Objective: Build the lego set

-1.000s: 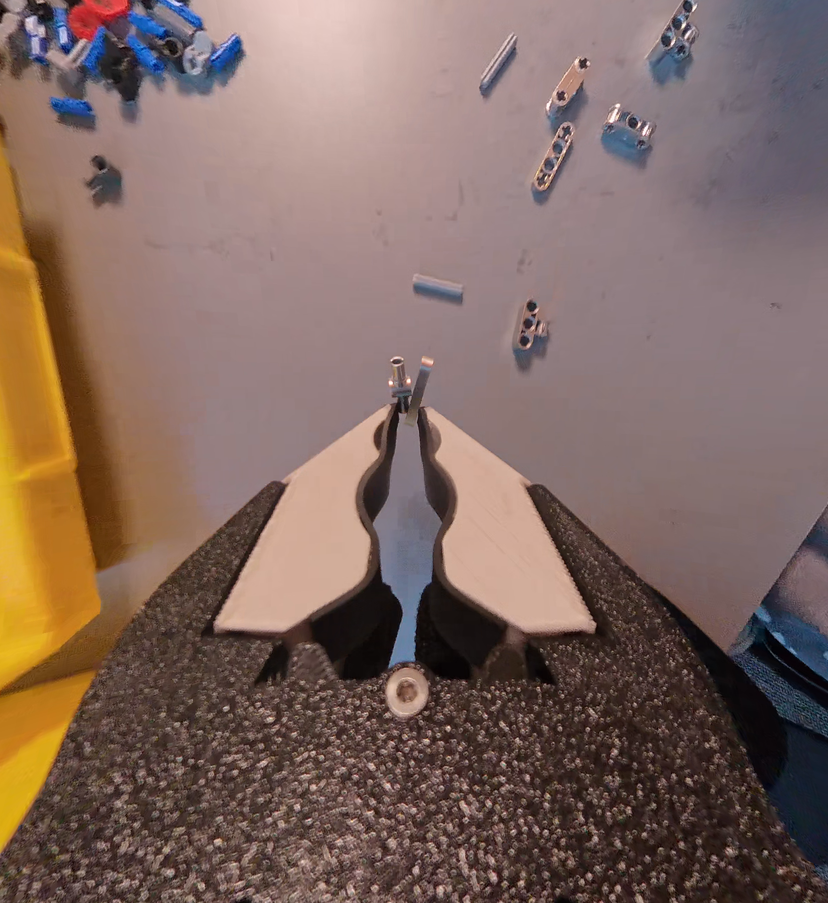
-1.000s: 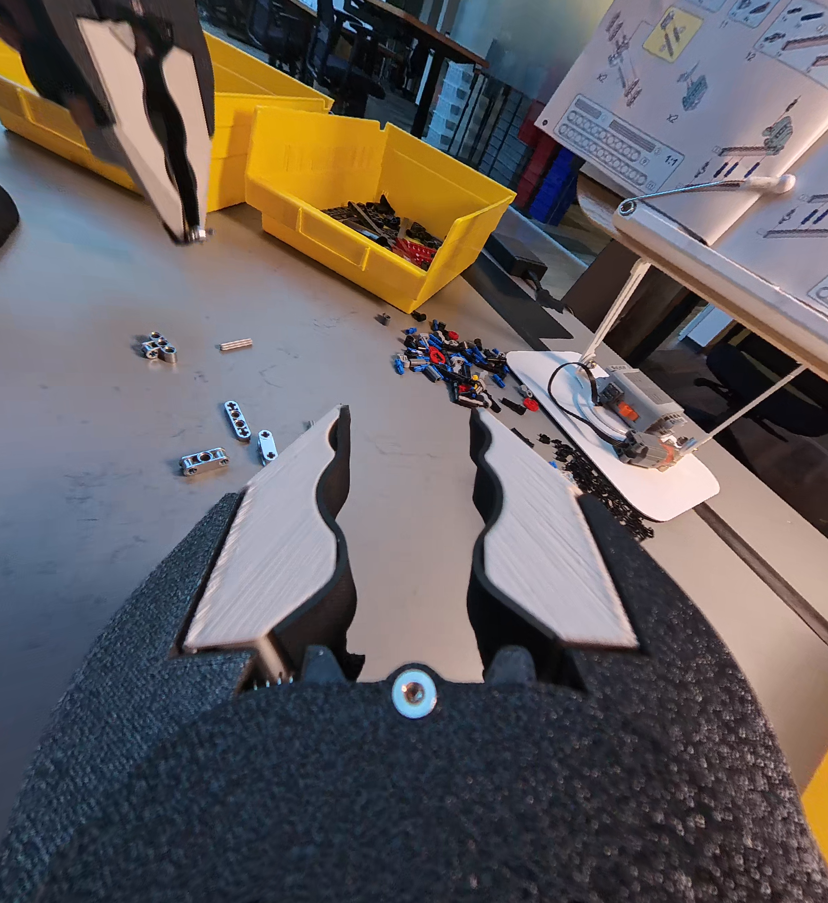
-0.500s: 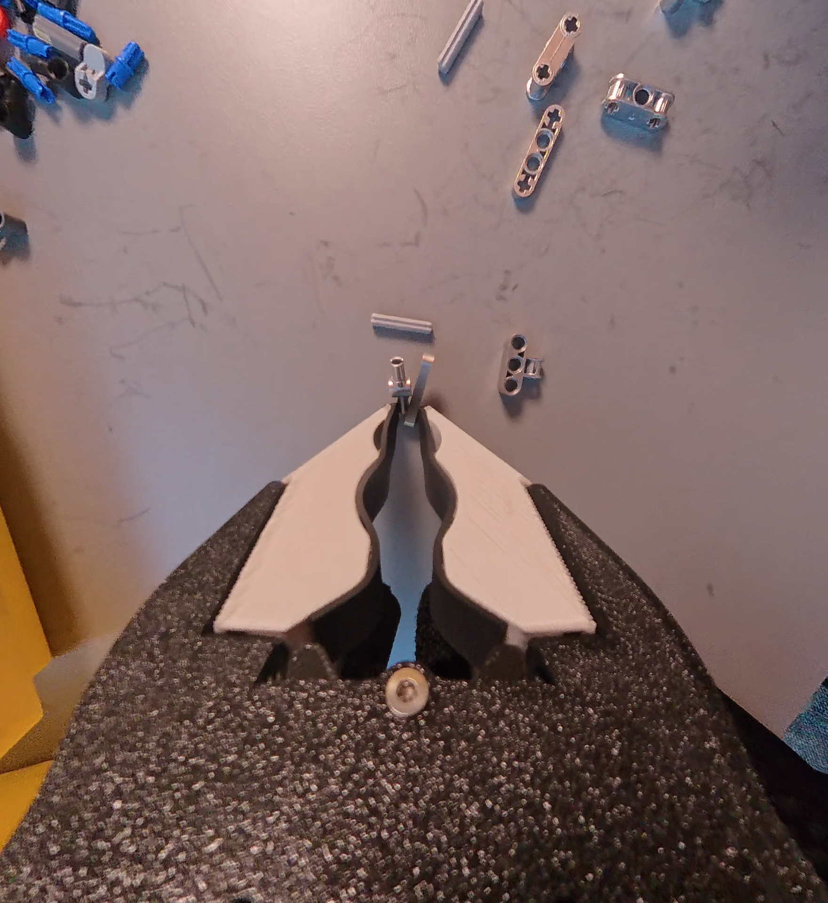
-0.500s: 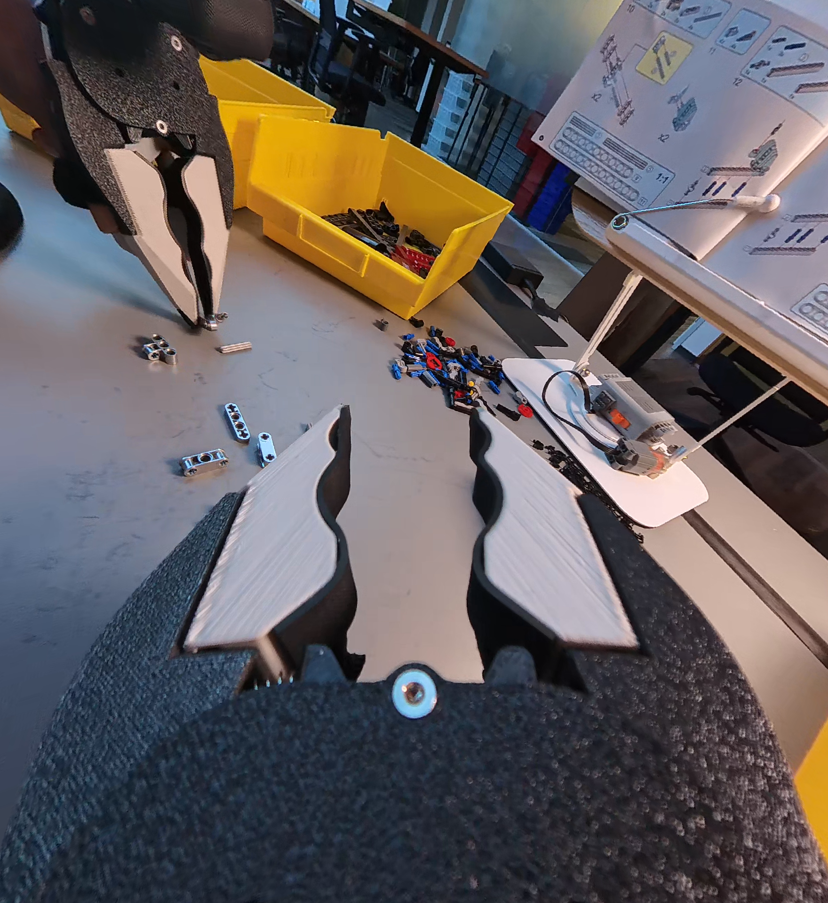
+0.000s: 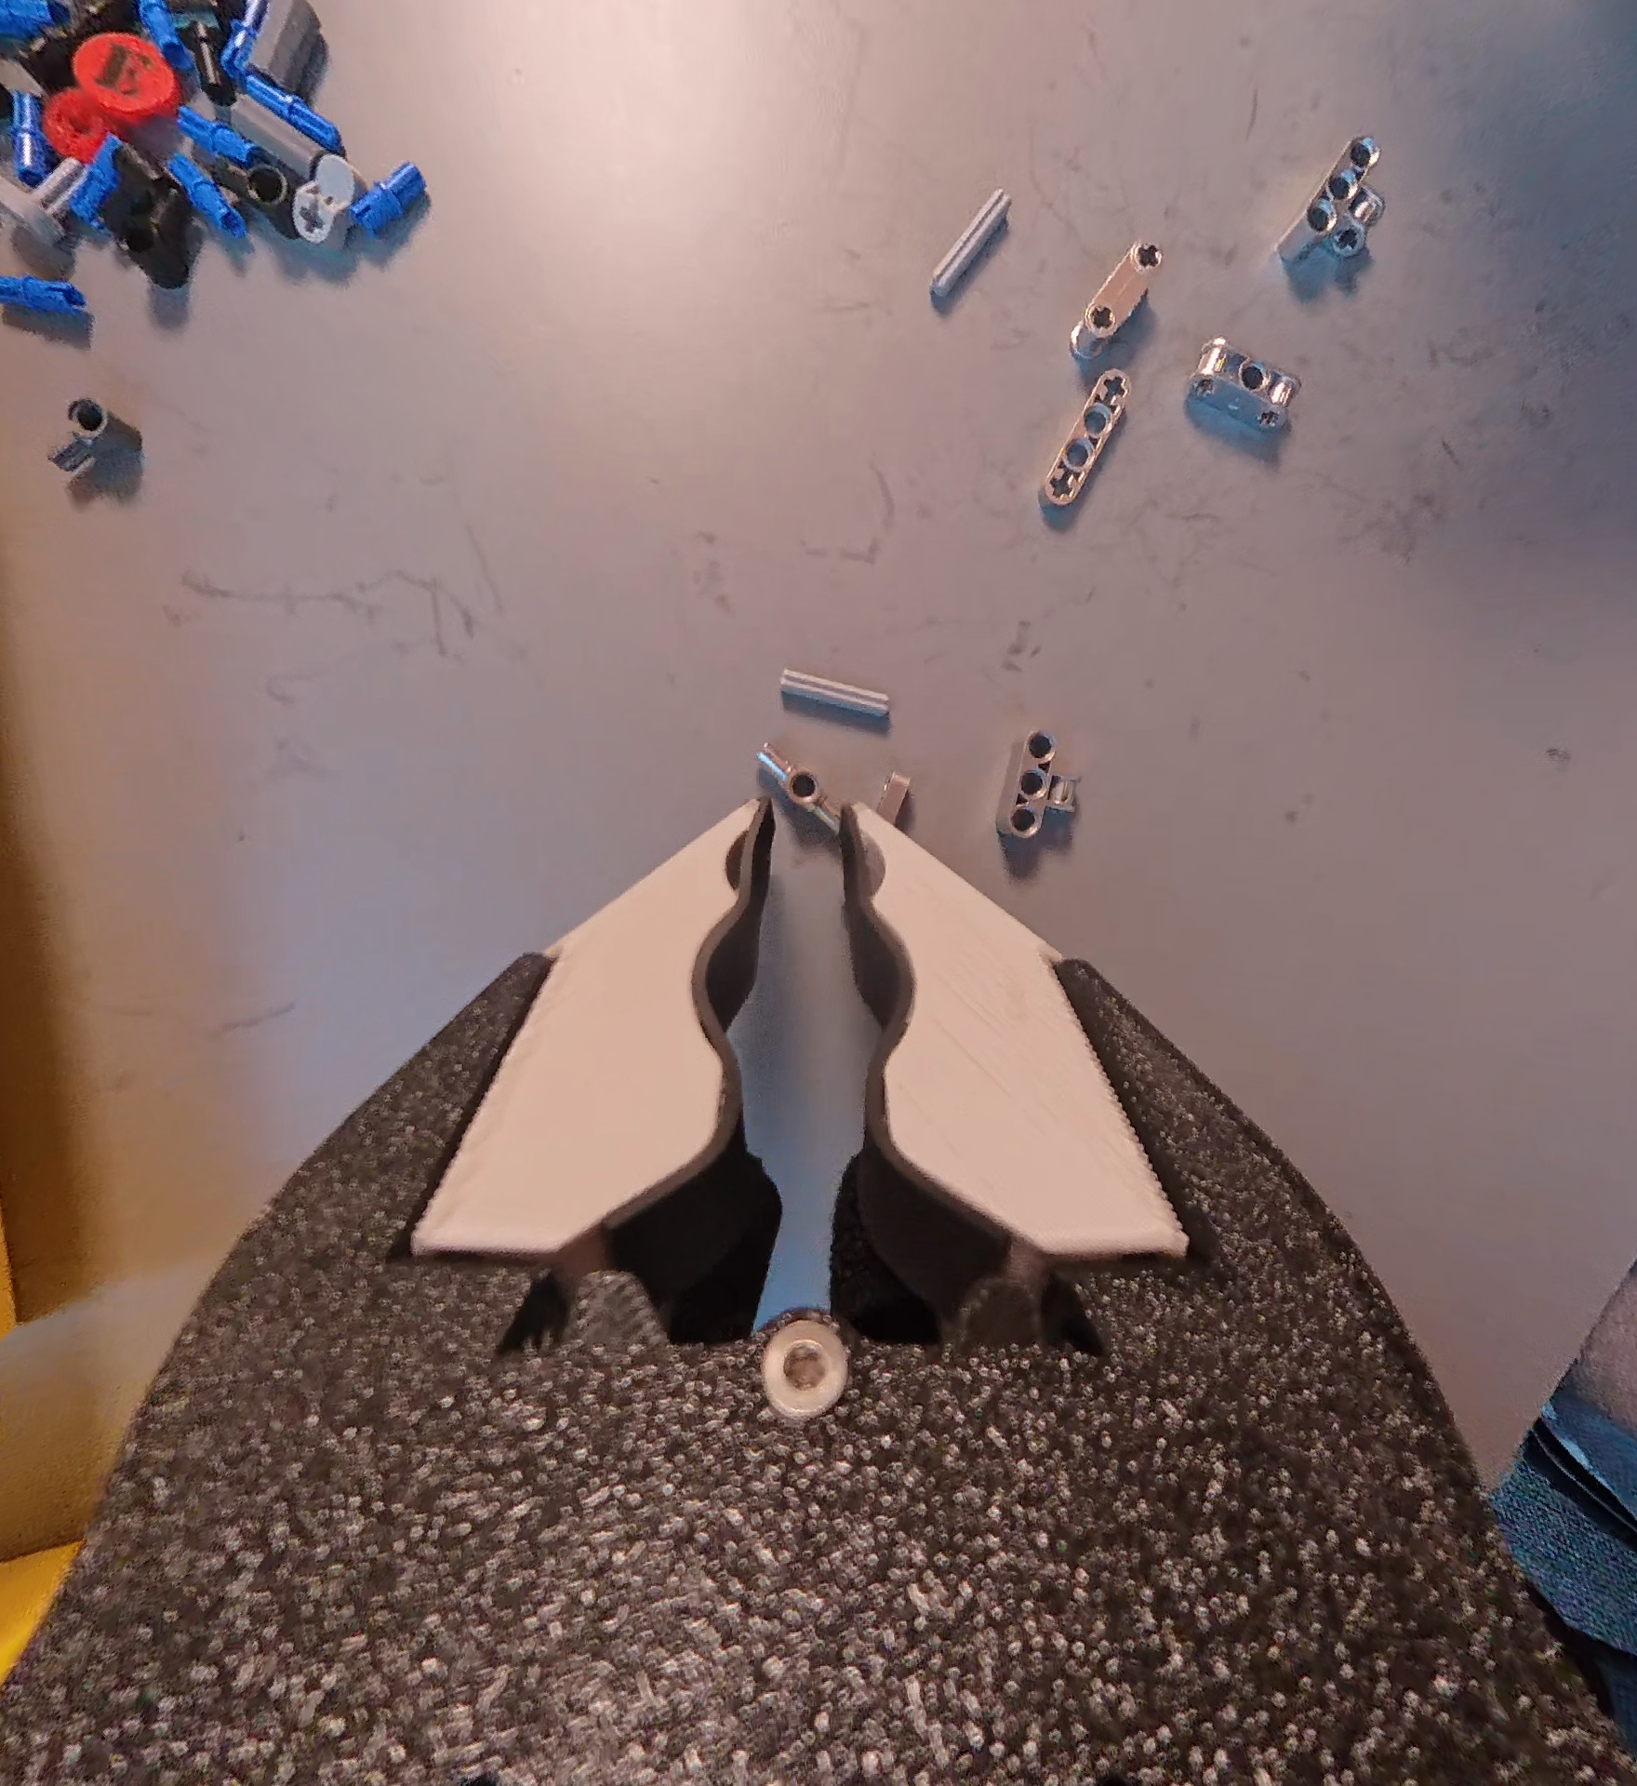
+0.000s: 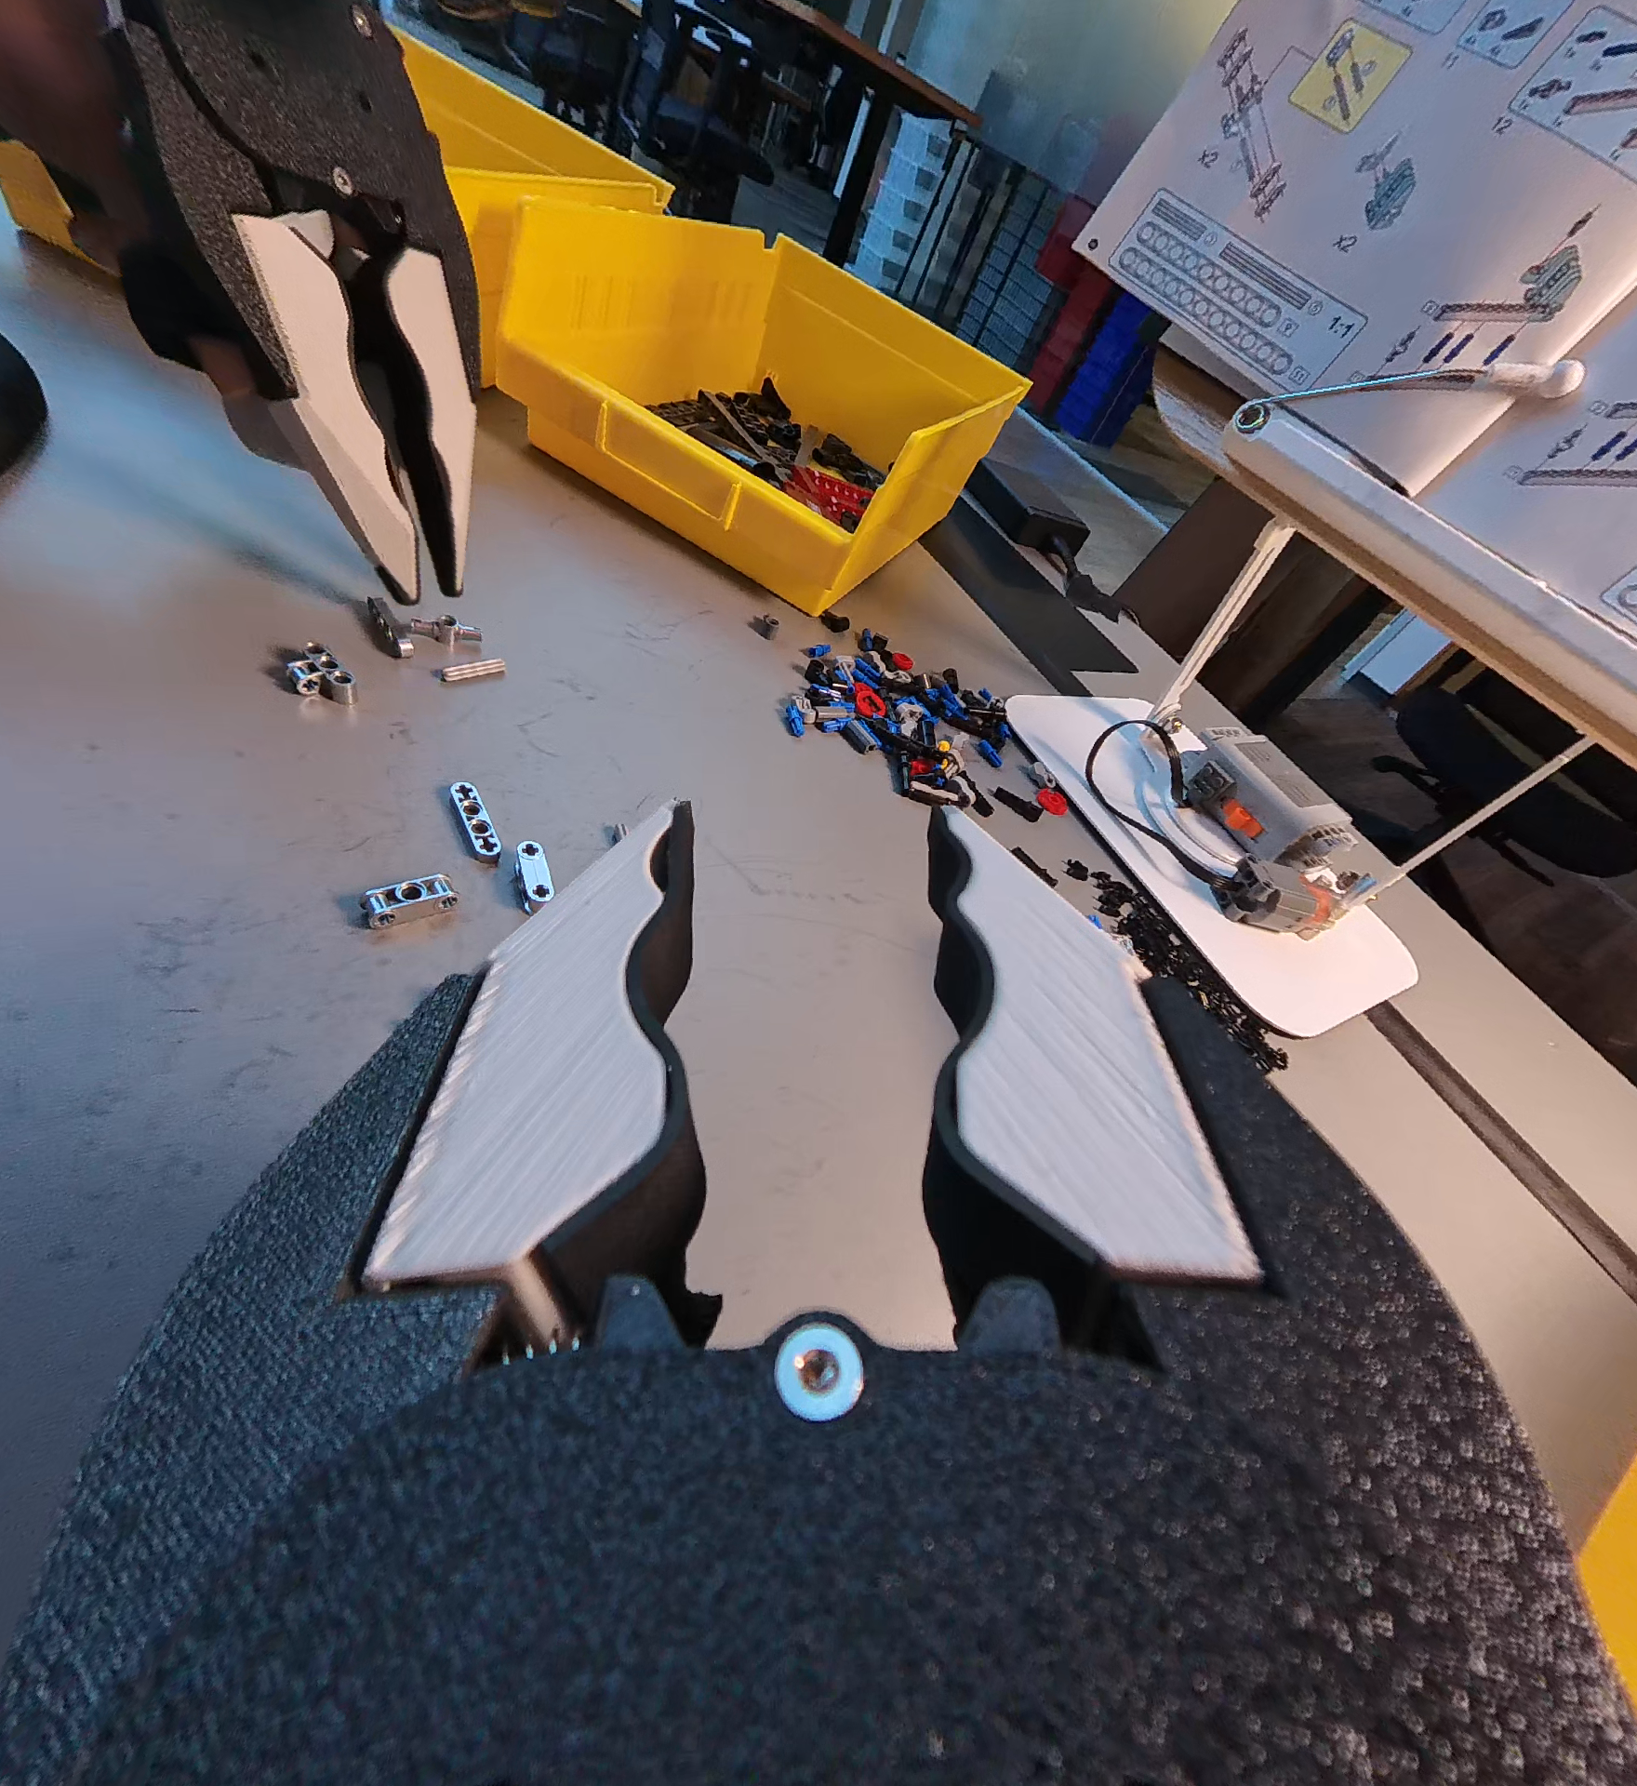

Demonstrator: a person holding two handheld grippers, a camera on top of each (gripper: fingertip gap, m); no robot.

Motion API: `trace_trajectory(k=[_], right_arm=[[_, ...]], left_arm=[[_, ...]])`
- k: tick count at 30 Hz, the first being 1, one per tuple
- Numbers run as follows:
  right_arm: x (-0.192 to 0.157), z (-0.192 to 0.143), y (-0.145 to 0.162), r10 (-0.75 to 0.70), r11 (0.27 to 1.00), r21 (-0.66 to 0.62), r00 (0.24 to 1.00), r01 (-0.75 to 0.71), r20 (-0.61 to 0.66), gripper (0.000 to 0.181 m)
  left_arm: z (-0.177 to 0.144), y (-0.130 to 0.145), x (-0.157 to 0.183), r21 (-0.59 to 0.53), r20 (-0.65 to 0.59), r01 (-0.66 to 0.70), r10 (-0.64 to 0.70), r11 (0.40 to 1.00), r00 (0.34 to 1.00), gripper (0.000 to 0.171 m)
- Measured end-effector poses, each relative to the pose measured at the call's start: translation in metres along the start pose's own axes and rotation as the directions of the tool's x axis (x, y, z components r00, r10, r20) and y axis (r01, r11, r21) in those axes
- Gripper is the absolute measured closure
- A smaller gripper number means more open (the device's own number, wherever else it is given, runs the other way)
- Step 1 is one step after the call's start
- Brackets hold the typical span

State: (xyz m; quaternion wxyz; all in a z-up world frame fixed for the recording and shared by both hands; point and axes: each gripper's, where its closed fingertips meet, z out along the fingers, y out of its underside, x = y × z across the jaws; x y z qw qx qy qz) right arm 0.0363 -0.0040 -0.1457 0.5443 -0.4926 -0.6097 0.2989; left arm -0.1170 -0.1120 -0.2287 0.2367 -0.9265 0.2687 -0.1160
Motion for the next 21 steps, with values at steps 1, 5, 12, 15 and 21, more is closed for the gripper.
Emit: trace_trajectory(k=[1,5,12,15,21], right_arm=[[0.0,0.0,0.0,0.0,1.0,-0.001,1.0,0.0,0.0,0.135],[0.0,0.0,0.0,0.001,1.0,-0.001,1.0,-0.001,0.001,0.135],[0.004,-0.003,-0.002,-0.001,1.0,0.003,1.0,0.001,-0.012,0.135],[0.003,-0.004,-0.006,0.001,1.0,0.017,1.0,-0.001,-0.006,0.135],[-0.004,0.002,0.001,-0.003,1.0,-0.008,1.0,0.003,0.011,0.135]], left_arm=[[0.003,-0.001,-0.001,0.001,0.004,0.003,-0.003,1.0,1.0,0.159],[0.012,-0.002,-0.005,-0.021,0.034,-0.018,0.018,1.0,0.999,0.167],[-0.1,-0.006,-0.053,0.025,0.341,-0.038,0.027,0.999,0.94,0.167],[-0.175,0.016,-0.095,0.078,0.506,0.068,-0.098,0.995,0.857,0.167],[-0.219,0.095,-0.161,0.065,0.684,0.237,-0.216,0.969,0.697,0.167]])
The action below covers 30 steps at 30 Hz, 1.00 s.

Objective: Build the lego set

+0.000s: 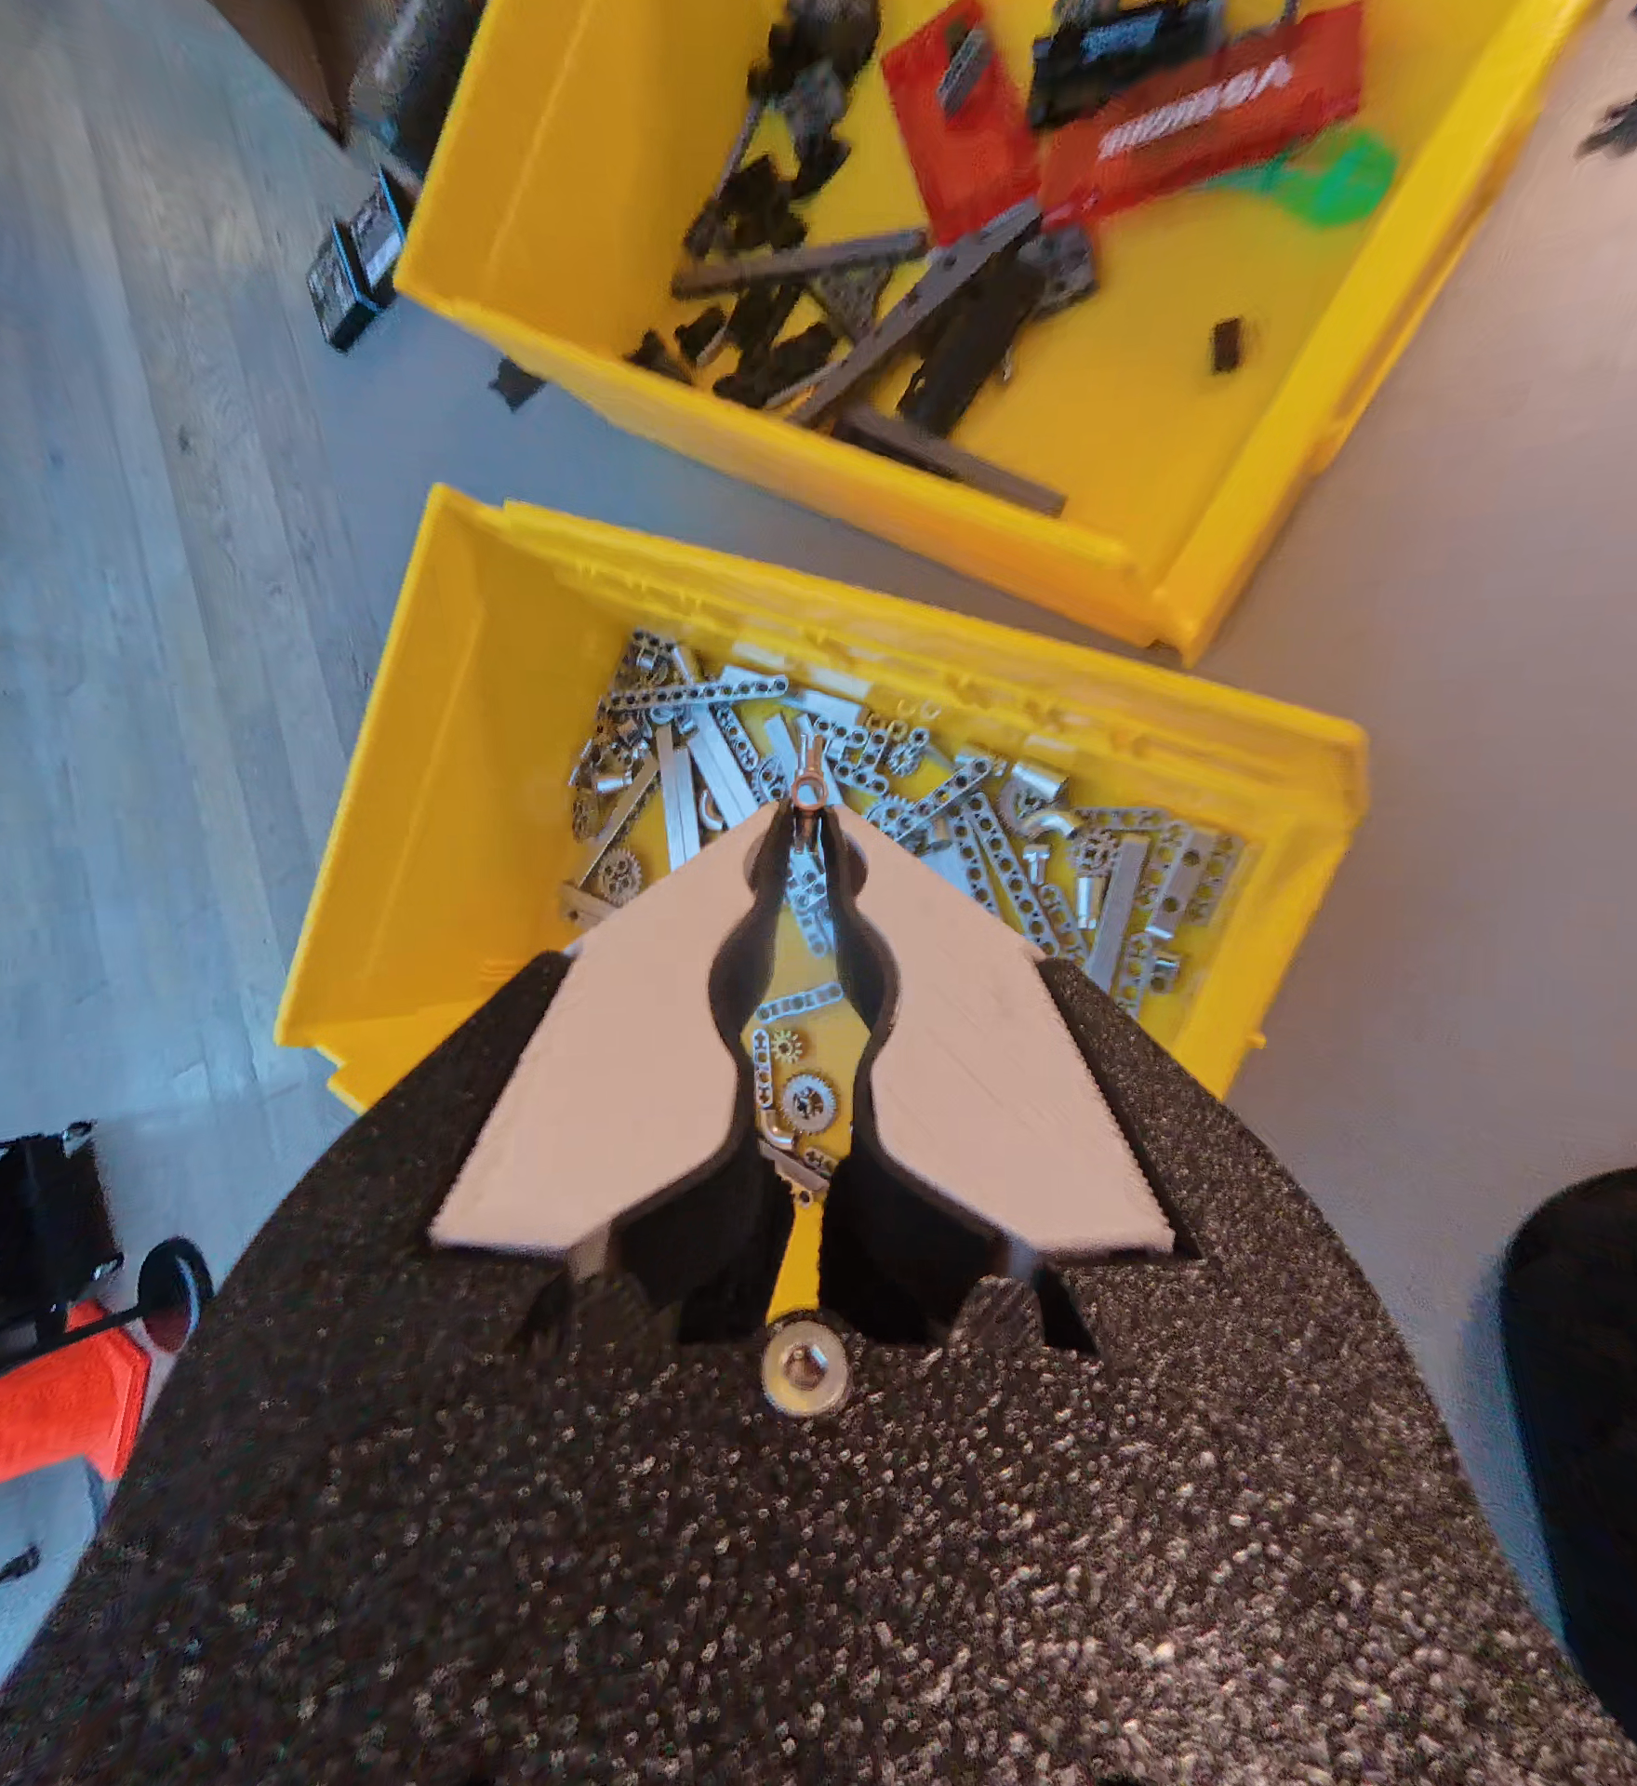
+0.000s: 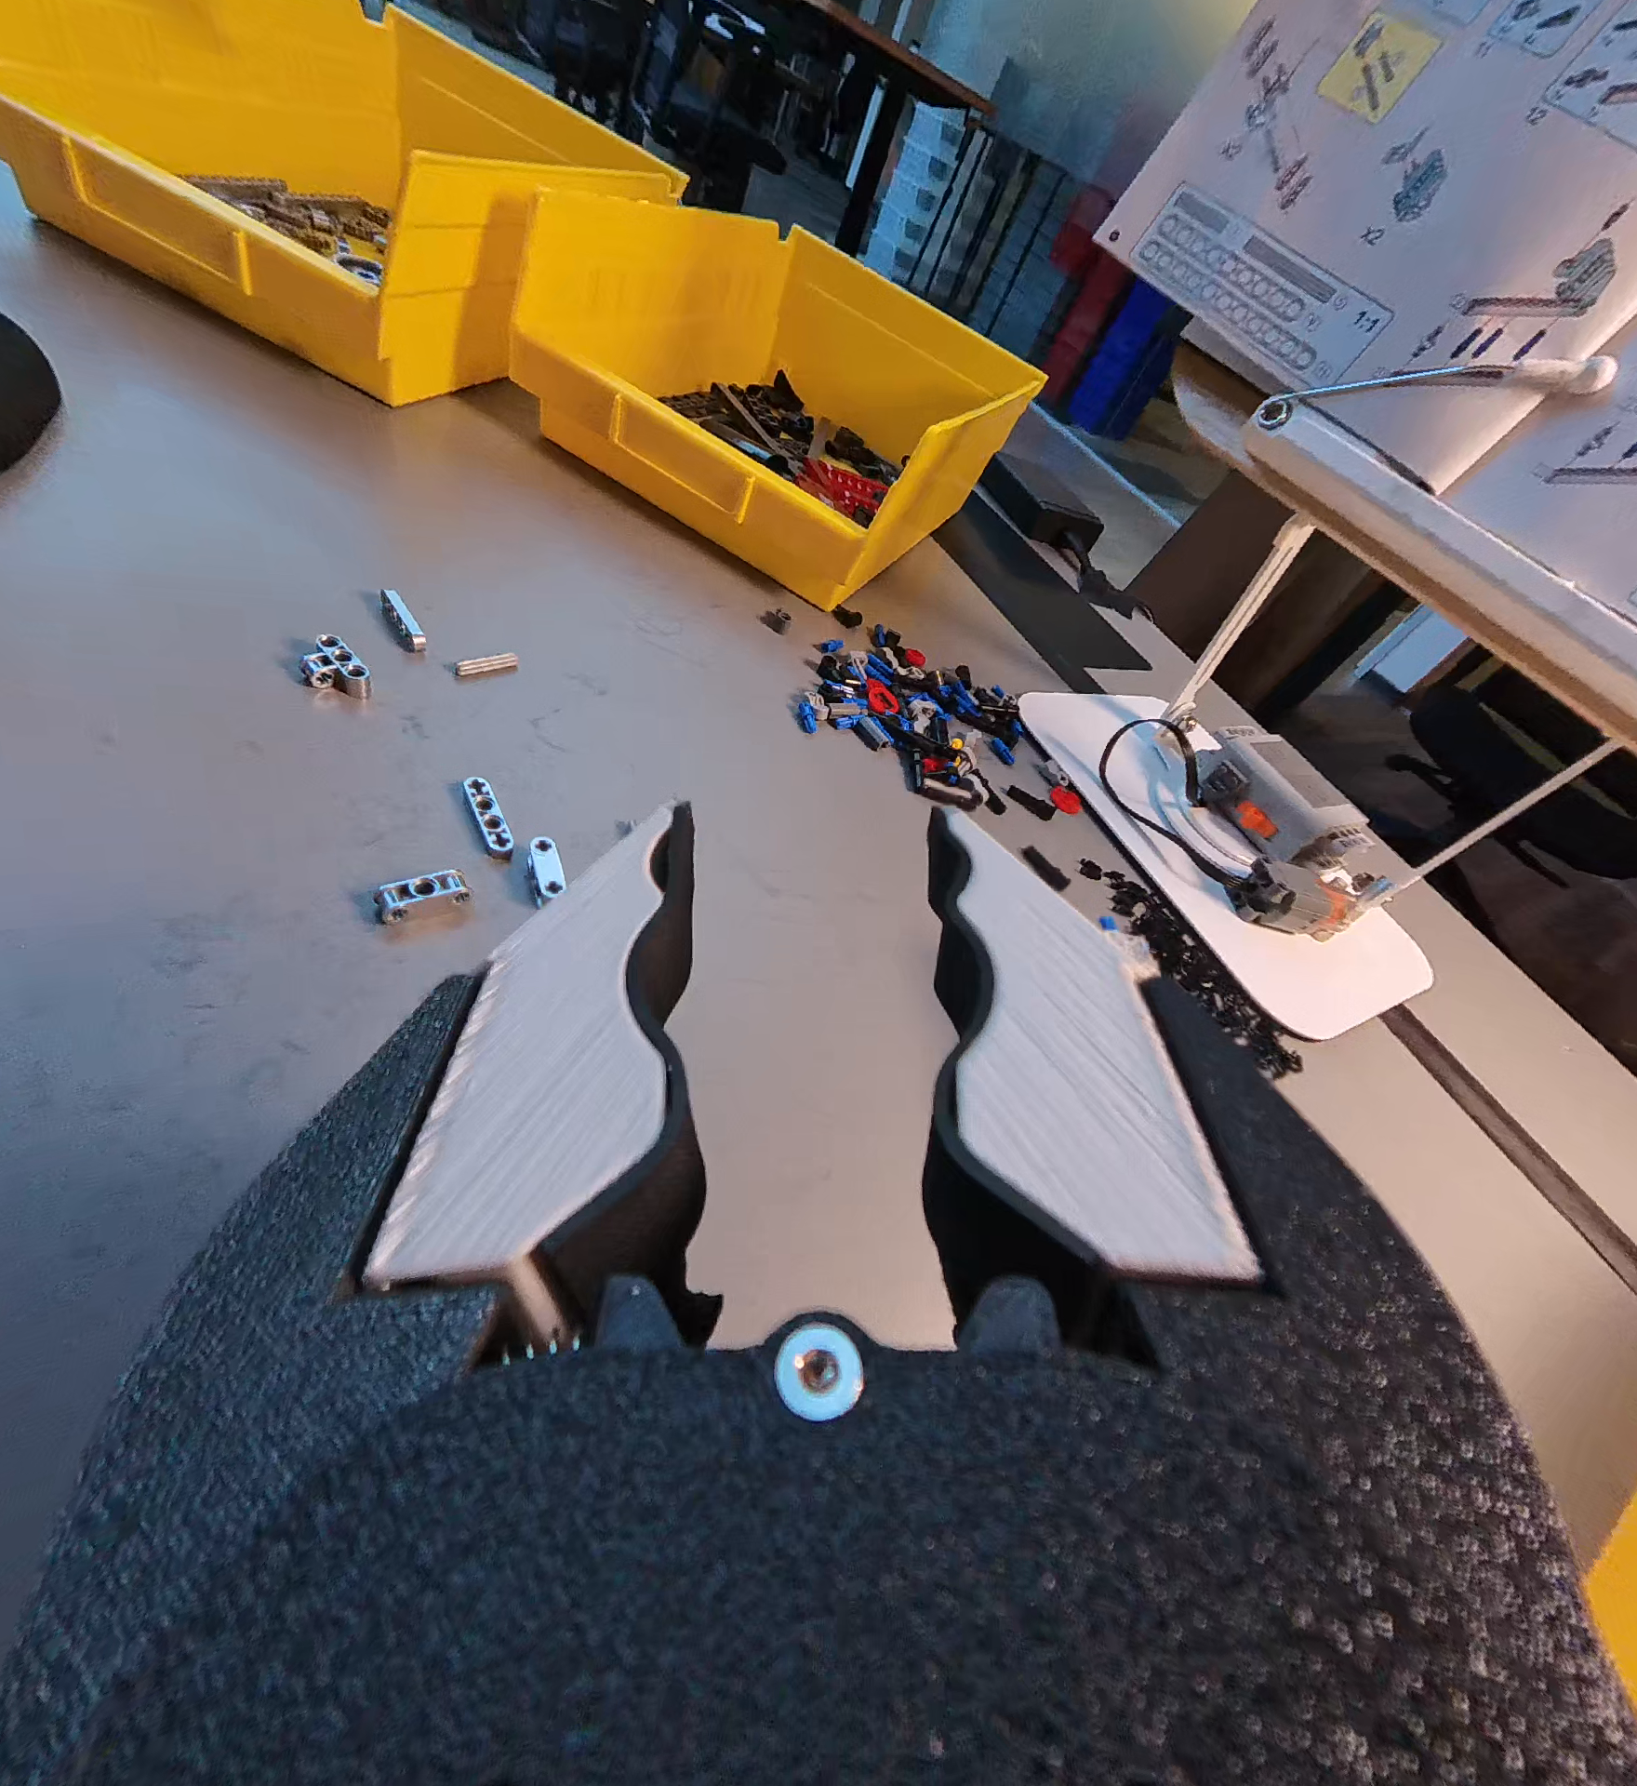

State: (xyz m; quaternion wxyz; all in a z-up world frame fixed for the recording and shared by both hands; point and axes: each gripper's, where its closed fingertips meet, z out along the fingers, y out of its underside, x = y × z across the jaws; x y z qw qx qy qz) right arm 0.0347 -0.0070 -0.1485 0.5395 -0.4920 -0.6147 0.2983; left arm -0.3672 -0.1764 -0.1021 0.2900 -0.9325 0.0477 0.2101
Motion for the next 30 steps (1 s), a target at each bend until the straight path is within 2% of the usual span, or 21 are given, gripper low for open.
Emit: trace_trajectory(k=[3,5,8,11,14,23,30], right_arm=[[0.001,0.002,0.007,0.009,1.0,-0.022,1.0,-0.009,-0.005,0.135],[0.002,0.003,0.009,0.015,1.0,-0.027,1.0,-0.015,-0.012,0.135],[0.004,0.003,0.012,0.022,0.999,-0.036,1.0,-0.023,-0.022,0.135],[0.006,0.003,0.013,0.028,0.999,-0.038,0.999,-0.029,-0.027,0.135],[0.006,0.004,0.013,0.028,0.999,-0.04,0.999,-0.029,-0.029,0.135],[0.005,0.004,0.013,0.028,0.999,-0.043,0.999,-0.03,-0.027,0.135],[0.005,0.004,0.013,0.031,0.999,-0.041,0.999,-0.032,-0.024,0.135]], left_arm=[[0.028,0.031,-0.015,-0.093,0.055,0.003,0.002,0.996,0.998,0.164],[0.04,0.044,-0.013,-0.133,0.042,-0.001,0.006,0.991,0.999,0.157],[0.048,0.059,0.016,-0.188,-0.111,0.001,-0.023,0.982,0.994,0.156],[0.048,0.074,0.058,-0.251,-0.329,-0.01,-0.075,0.968,0.941,0.163],[0.047,0.087,0.084,-0.293,-0.427,-0.045,-0.088,0.955,0.9,0.168],[0.062,0.103,0.075,-0.369,-0.367,-0.065,-0.081,0.927,0.927,0.169],[0.065,0.101,0.075,-0.38,-0.362,-0.044,-0.105,0.924,0.926,0.163]])
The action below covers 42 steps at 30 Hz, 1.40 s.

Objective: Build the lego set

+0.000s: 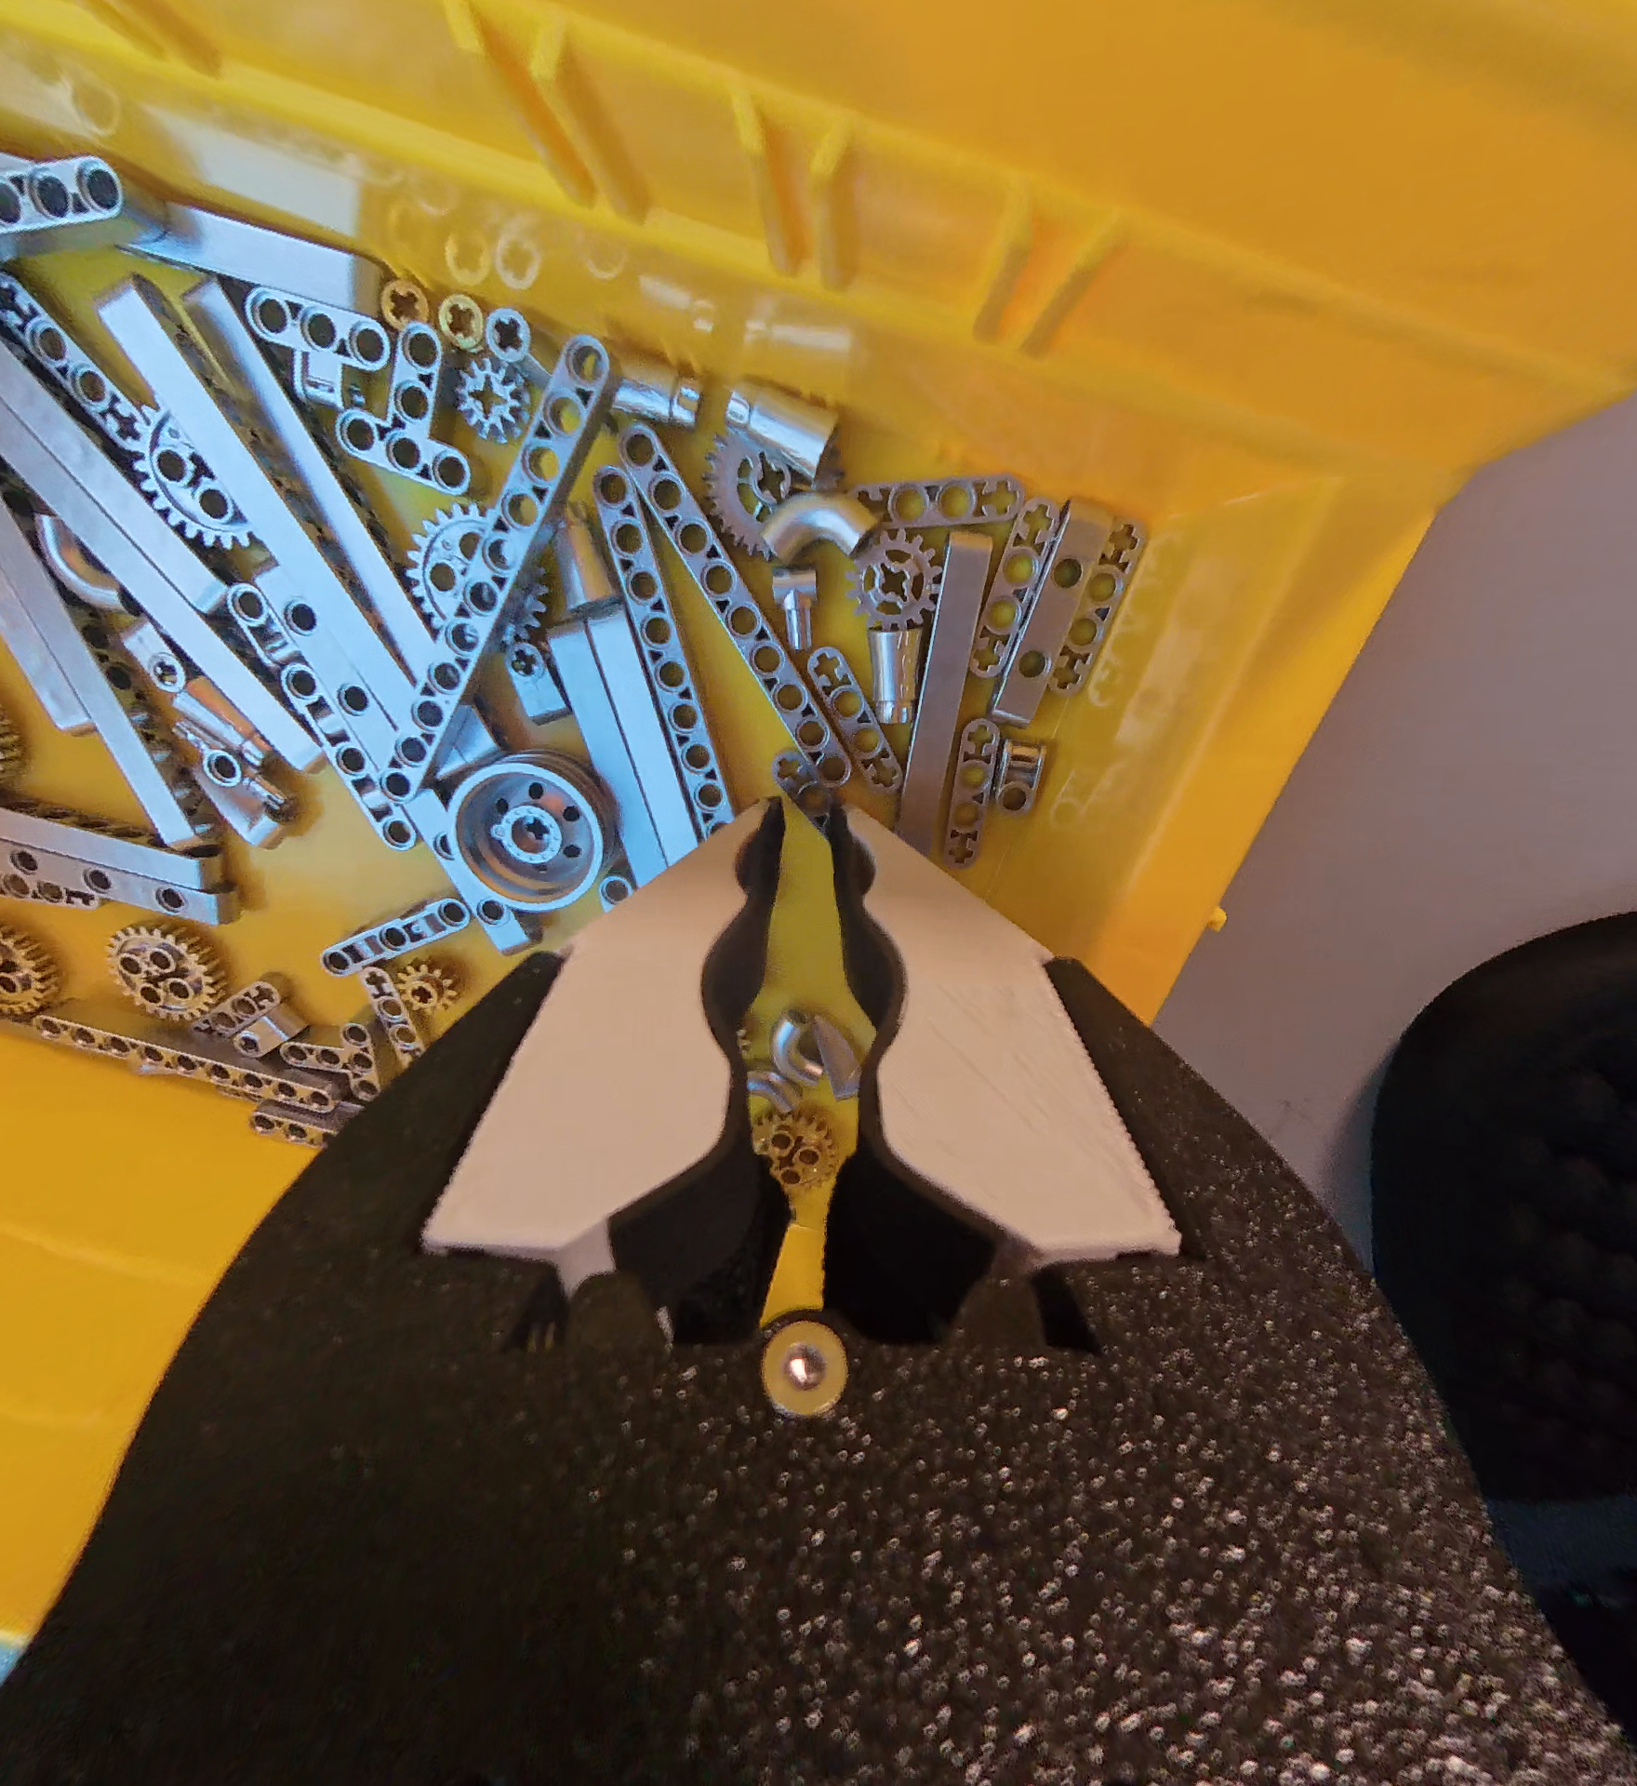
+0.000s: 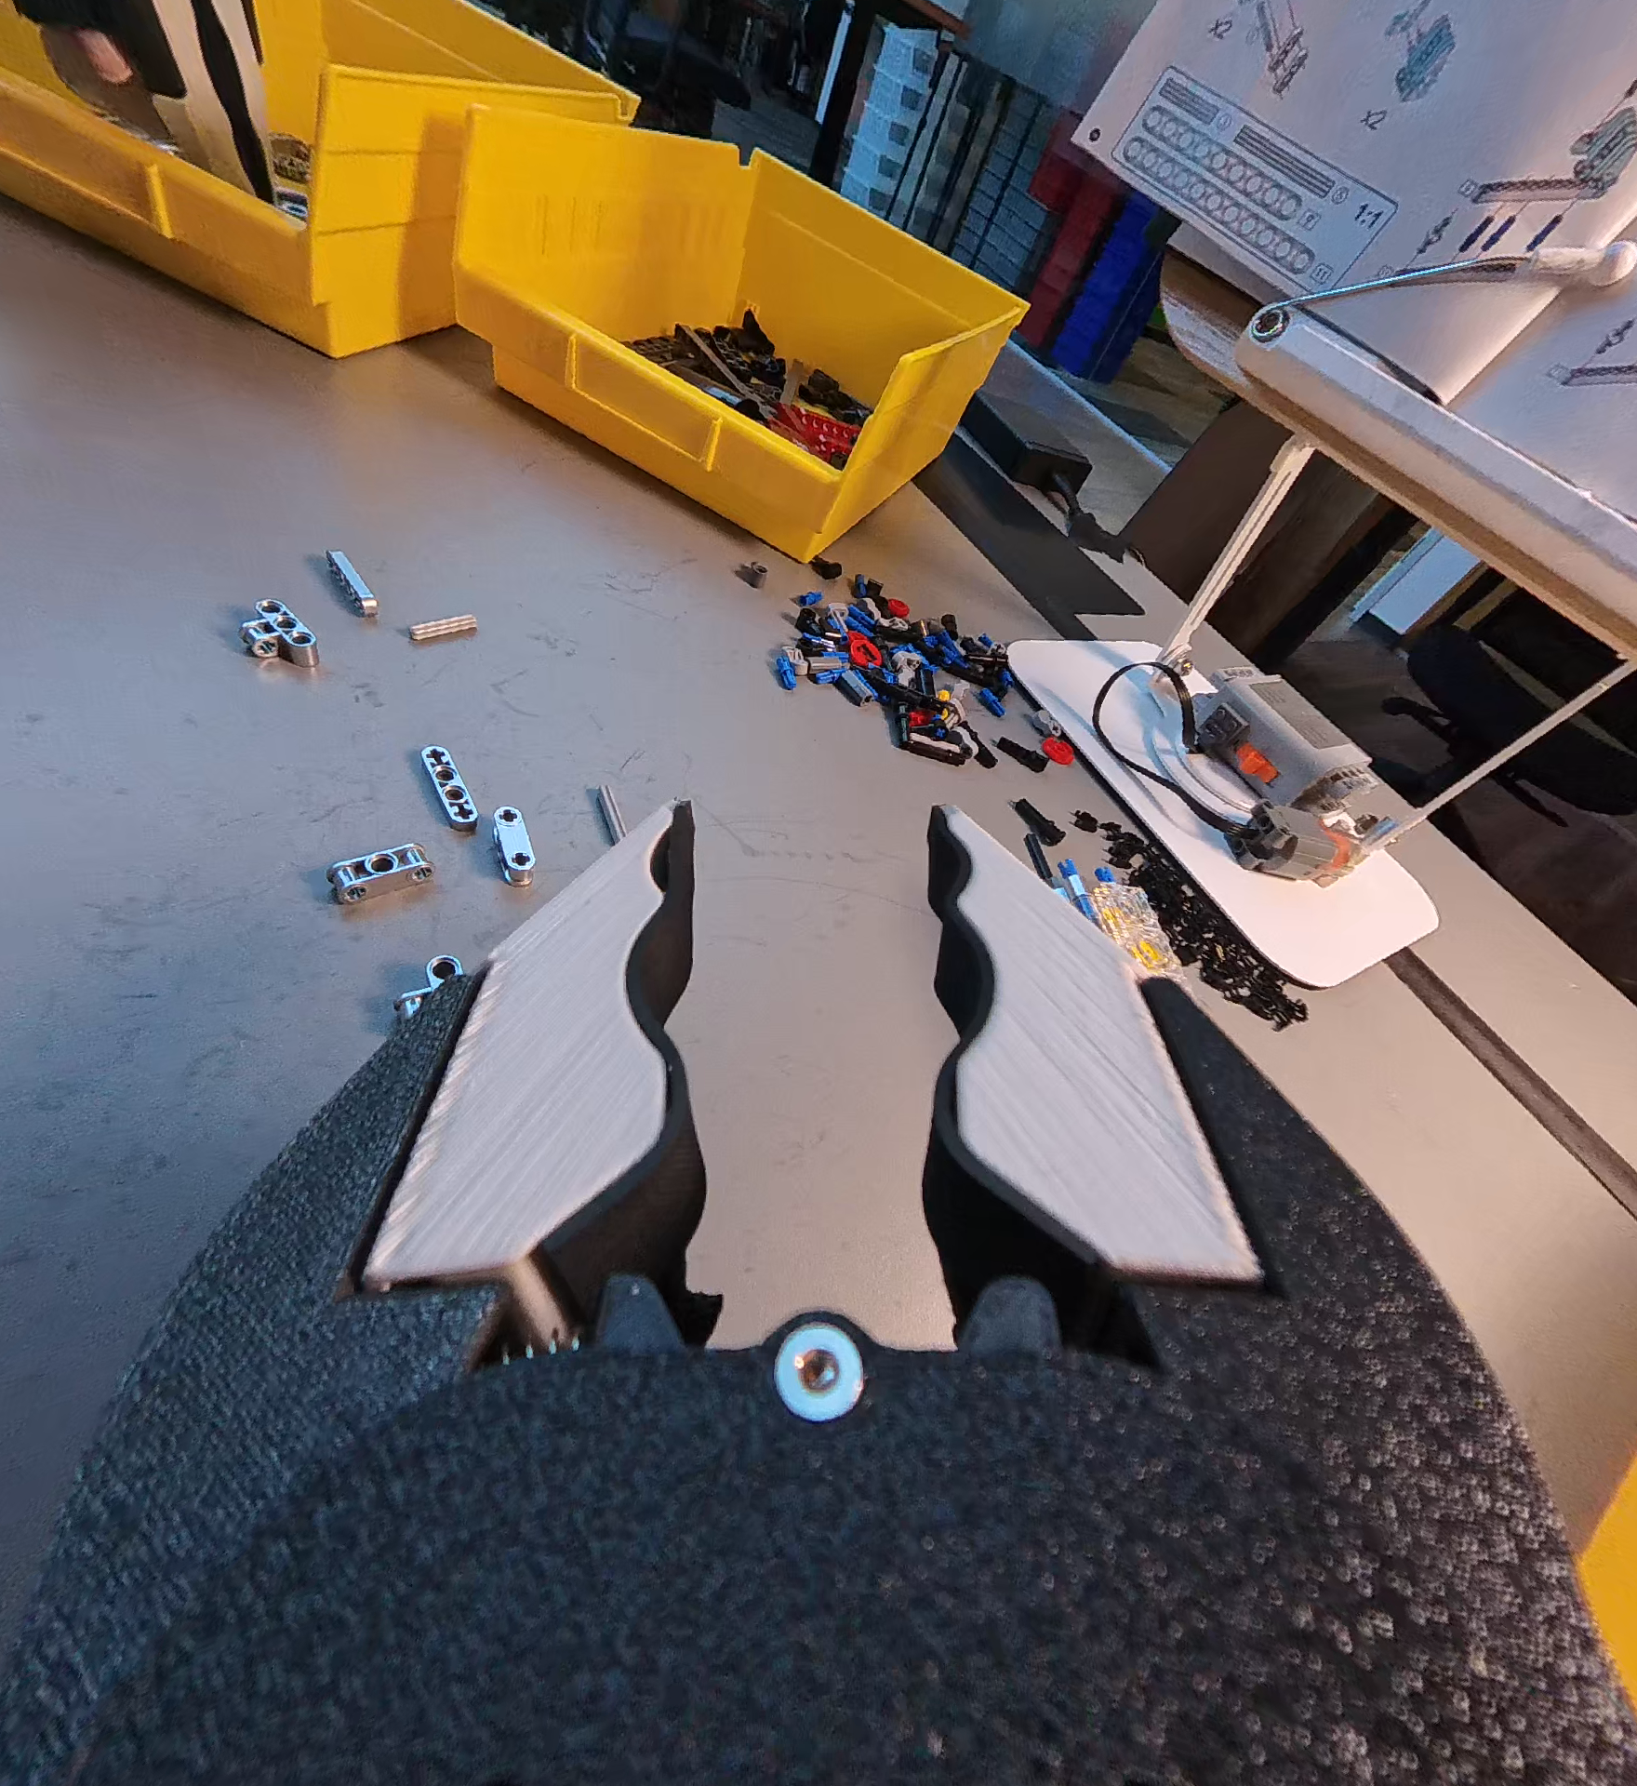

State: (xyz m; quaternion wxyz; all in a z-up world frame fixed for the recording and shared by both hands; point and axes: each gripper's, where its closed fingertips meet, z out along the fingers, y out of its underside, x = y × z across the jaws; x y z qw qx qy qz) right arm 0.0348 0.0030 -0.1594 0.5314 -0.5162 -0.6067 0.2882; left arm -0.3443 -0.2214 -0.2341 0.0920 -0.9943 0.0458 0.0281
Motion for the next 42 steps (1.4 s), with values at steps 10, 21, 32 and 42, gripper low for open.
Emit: trace_trajectory(k=[10,21,32,42], right_arm=[[0.0,0.0,0.0,-0.001,1.0,-0.001,1.0,0.001,0.002,0.135],[-0.001,0.0,0.0,-0.006,1.0,-0.001,1.0,0.006,0.004,0.135],[-0.002,0.0,0.001,-0.009,1.0,-0.006,1.0,0.009,0.006,0.135],[-0.001,0.0,0.001,-0.006,1.0,-0.004,1.0,0.006,0.003,0.135]], left_arm=[[0.0,0.003,0.008,-0.01,-0.066,0.077,-0.077,0.997,0.995,0.159],[0.0,0.004,-0.006,-0.03,0.035,0.062,-0.061,0.998,0.998,0.164],[-0.005,0.001,0.004,0.021,-0.041,0.069,-0.068,0.997,0.997,0.153],[-0.005,0.01,0.005,-0.043,-0.038,0.063,-0.065,0.997,0.997,0.146]])
